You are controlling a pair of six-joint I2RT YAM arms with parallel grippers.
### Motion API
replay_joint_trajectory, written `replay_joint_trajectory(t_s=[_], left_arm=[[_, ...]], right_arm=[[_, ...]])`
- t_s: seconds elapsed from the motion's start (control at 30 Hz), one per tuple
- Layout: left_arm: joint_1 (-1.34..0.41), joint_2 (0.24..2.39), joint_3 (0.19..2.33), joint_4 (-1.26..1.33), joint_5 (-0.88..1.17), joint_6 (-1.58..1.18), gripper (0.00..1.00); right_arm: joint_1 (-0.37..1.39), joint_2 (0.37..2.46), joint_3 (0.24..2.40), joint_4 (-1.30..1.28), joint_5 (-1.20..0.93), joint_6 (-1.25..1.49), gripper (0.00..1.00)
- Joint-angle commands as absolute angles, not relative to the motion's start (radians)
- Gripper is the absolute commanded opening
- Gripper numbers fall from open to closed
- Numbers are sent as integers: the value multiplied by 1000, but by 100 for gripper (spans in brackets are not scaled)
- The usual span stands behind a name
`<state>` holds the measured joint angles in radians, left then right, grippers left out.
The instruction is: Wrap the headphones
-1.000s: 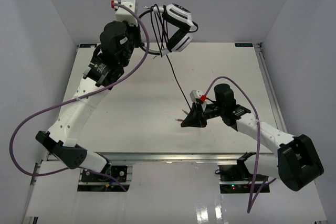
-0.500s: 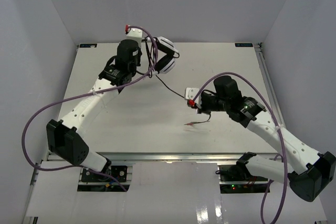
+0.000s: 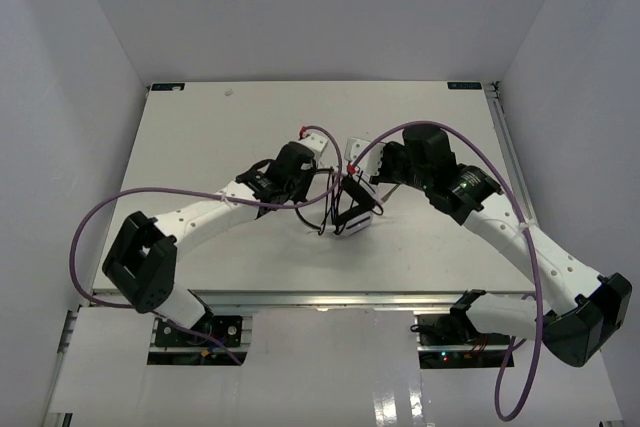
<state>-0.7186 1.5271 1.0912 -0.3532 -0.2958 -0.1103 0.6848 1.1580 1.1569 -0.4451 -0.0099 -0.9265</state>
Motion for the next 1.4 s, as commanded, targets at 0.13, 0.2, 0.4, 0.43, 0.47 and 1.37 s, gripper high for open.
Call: replay_joint_trajectory(t_s=[0.13,0.2,0.4,0.43,0.47,1.37], left_arm=[[-812,1259,997,-293,-32,-195,0],[-832,1223,983,-289,27,-201,0],[-853,1088,962,-260,173,-236,0],[-853,1071,964,-254,185,-242,0],[-853,1053,969,-248,191,-247,0],[-853,1182,1483,-84,-103,-243,0]], right_arm=[[644,1182,1131,-330,-21,-896,8],[626,1207,1127,-324,-56,-879,8],[529,1290,1129,-310,-227,-770,8],[511,1304,1132,-310,-260,-750,9],[484,1328,1133,-311,-303,-726,9],[358,1378,847,382,-1288,85,24]])
